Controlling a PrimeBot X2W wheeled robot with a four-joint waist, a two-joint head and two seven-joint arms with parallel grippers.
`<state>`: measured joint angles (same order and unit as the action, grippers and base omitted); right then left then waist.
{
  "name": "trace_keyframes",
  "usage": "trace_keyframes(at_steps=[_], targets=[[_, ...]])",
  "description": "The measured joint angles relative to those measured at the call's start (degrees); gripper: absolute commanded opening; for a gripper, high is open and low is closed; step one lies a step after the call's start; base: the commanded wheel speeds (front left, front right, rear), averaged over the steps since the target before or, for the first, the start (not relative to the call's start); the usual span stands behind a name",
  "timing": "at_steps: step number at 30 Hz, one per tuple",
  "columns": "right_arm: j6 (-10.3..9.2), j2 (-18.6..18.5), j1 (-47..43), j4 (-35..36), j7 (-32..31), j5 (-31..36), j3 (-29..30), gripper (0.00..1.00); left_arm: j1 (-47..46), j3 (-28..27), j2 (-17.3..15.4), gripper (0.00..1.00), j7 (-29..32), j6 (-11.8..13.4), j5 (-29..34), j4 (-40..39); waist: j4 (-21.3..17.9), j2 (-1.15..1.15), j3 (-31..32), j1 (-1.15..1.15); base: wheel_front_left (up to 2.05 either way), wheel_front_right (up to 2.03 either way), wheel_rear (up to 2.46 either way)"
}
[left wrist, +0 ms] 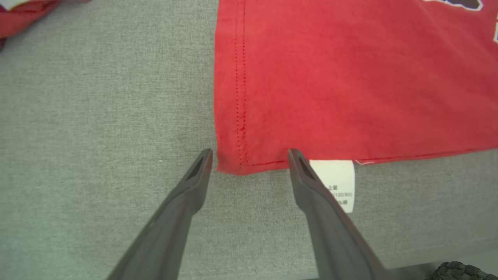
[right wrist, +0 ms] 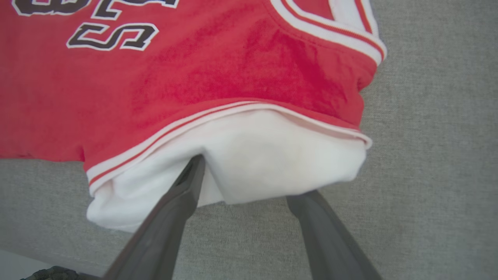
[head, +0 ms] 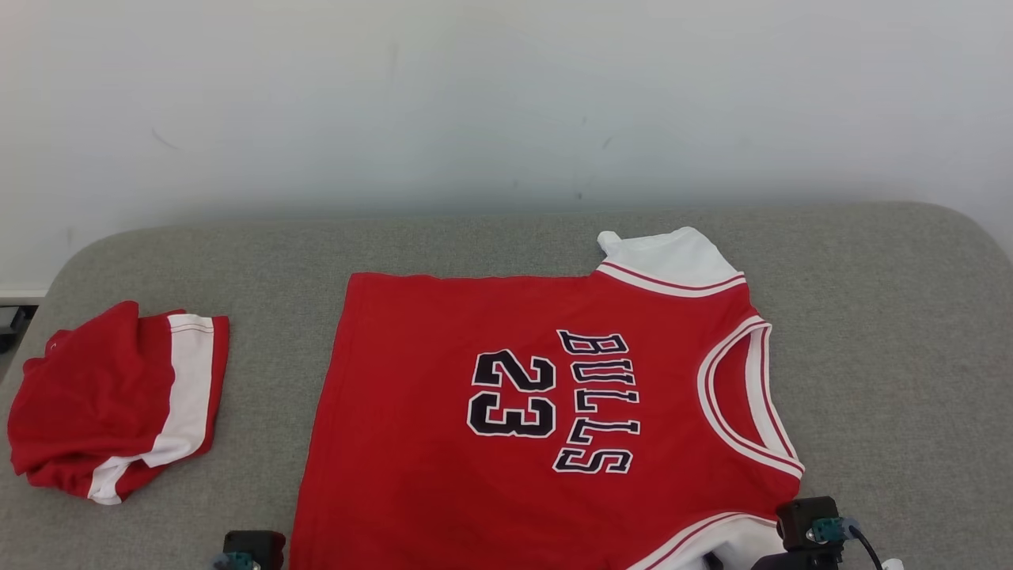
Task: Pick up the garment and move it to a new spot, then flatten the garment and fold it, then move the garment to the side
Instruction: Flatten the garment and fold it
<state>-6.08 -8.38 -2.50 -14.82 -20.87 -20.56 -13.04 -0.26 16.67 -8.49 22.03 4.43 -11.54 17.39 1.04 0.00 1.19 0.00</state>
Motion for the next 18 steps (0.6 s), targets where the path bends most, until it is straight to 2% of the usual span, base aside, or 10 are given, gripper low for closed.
trace_keyframes(at_steps=[3,5,6,8,12,13,14,15,16,18], targets=[[0.04,0.02,0.25,-0.97,0.22,0.00,0.00,1.00,-0.01,0.21,0.24,0.80,-0.46,-0.42,0.00,0.18,0.09,0.00,-0.05,0.00,0.00,0.00,0.00],[0.04,0.01,0.29,-1.91,0.22,0.00,0.01,1.00,-0.01,0.29,0.30,0.83,-0.47,-0.43,0.00,0.25,0.16,0.00,-0.05,0.00,0.00,0.00,0.00],[0.05,-0.02,0.27,-2.33,0.22,0.00,0.00,1.00,-0.01,0.30,0.30,0.92,-0.47,-0.43,0.00,0.31,0.19,0.00,-0.04,0.00,0.00,0.00,0.00],[0.22,-0.12,0.27,-3.07,0.29,0.00,0.02,1.00,-0.01,0.30,0.30,1.00,-0.47,-0.43,0.00,0.40,0.25,0.00,-0.03,0.00,0.00,0.00,0.00],[0.23,-0.14,0.33,-4.01,0.78,0.00,0.05,1.00,-0.01,0.26,0.27,1.00,-0.74,-0.43,0.00,0.45,0.26,0.00,-0.02,0.00,0.00,0.00,0.00],[0.31,-0.13,0.42,-4.26,0.79,0.00,0.05,1.00,-0.01,0.25,0.26,0.85,-0.90,-0.42,0.00,0.47,0.25,0.00,-0.02,0.00,0.00,0.00,0.00],[0.36,-0.08,0.59,-4.49,0.80,-0.01,0.07,0.53,-0.01,0.24,0.26,0.64,-0.90,-0.42,0.00,0.47,0.24,0.00,-0.03,0.00,0.00,0.00,0.00],[0.53,-0.02,0.76,-4.63,0.99,-0.01,0.07,0.41,-0.01,0.23,0.27,0.40,-0.90,-0.42,0.00,0.47,0.24,0.00,-0.03,0.00,0.00,0.00,0.00],[0.58,0.08,0.86,-4.66,1.31,-0.04,0.09,0.02,-0.01,0.22,0.29,0.00,-0.92,-0.42,-0.01,0.47,0.24,0.00,-0.03,0.00,0.00,0.00,0.00],[1.13,0.54,0.88,-4.67,1.42,-0.75,0.37,0.00,-0.01,0.20,0.29,0.00,-1.10,-0.42,-0.01,0.45,0.24,0.00,-0.02,0.00,0.00,0.00,0.00]])
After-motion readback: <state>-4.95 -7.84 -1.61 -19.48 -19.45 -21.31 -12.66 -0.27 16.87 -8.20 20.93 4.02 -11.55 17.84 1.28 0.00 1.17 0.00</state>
